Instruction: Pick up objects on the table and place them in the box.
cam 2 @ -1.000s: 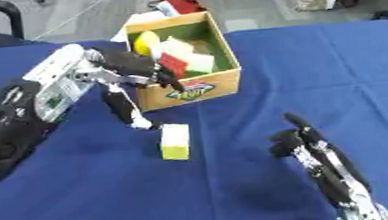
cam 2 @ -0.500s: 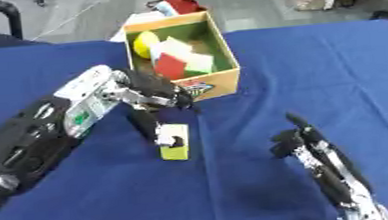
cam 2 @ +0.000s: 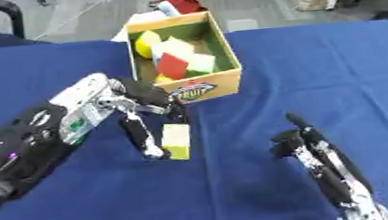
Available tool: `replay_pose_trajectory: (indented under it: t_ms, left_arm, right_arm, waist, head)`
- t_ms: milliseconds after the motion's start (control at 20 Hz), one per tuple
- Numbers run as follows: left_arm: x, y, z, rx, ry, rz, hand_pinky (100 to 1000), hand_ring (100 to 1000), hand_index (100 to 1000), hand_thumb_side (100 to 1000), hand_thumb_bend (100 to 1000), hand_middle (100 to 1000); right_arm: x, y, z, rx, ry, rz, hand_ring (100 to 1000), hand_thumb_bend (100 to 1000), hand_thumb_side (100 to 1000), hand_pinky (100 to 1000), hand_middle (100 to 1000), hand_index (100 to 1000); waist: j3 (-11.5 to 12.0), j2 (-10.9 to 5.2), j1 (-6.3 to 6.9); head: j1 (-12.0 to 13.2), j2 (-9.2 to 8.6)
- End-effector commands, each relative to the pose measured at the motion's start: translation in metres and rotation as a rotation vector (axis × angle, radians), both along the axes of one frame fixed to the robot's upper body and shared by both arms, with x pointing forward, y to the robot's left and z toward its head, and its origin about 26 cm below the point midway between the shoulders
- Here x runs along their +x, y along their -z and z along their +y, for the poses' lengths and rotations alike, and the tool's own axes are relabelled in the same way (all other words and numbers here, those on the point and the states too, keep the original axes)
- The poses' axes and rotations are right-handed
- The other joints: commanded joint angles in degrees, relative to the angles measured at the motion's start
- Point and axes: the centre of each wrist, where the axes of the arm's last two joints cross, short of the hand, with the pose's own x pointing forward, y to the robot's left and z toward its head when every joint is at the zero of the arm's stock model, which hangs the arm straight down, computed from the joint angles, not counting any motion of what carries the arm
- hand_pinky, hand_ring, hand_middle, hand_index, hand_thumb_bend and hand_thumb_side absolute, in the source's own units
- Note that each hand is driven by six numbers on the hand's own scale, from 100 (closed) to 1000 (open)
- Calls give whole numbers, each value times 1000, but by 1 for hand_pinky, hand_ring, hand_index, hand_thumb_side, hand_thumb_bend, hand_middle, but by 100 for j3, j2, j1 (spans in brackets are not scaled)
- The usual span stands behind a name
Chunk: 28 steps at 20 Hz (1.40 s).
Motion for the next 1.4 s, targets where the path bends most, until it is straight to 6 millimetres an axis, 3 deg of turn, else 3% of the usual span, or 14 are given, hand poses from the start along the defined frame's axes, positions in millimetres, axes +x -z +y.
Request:
replay_pose_trajectory:
  t_ms: [50, 200, 350, 700, 850, 1100, 1400]
  left_arm:
    - [5, -10, 15, 43, 43, -2, 636, 538, 743, 294, 189, 545]
    - [7, -12, 18, -70, 5, -47, 585, 472, 674, 273, 100, 462]
    - [5, -22, 21, -157, -10, -101, 582, 462, 660, 268, 100, 446]
    - [0, -114, 56, -308, -152, -409, 617, 482, 683, 256, 134, 473]
    - [11, -133, 72, -349, -295, -568, 622, 478, 687, 238, 142, 466]
    - [49, -122, 76, -365, -514, -705, 627, 478, 691, 229, 133, 464]
    - [77, -77, 59, -357, -646, -744, 641, 491, 709, 225, 100, 476]
  right_arm:
    - [2, -9, -4, -4, 4, -31, 653, 100, 733, 650, 664, 1000]
    - [2, -8, -3, -4, 4, -29, 653, 100, 732, 650, 664, 1000]
    - [2, -8, -4, -3, 5, -30, 652, 100, 731, 650, 664, 1000]
    - [1, -6, -7, -8, 15, -21, 652, 100, 745, 650, 664, 1000]
    - [0, -6, -6, -8, 14, -19, 652, 100, 750, 650, 664, 1000]
    - [0, -6, -4, -5, 4, -17, 653, 100, 762, 650, 664, 1000]
    - [2, -8, 6, 2, -30, -25, 652, 100, 779, 650, 664, 1000]
  waist:
    - [12, -183, 6]
    - [16, -188, -5]
    - [14, -191, -14]
    - [72, -204, 17]
    - [81, -201, 22]
    - [17, -160, 9]
    - [-249, -42, -38]
  head:
    - [-3, -22]
    - [0, -32]
    - [-4, -37]
    - [-41, -23]
    - [-60, -22]
    - [-18, -42]
    - [180, -122]
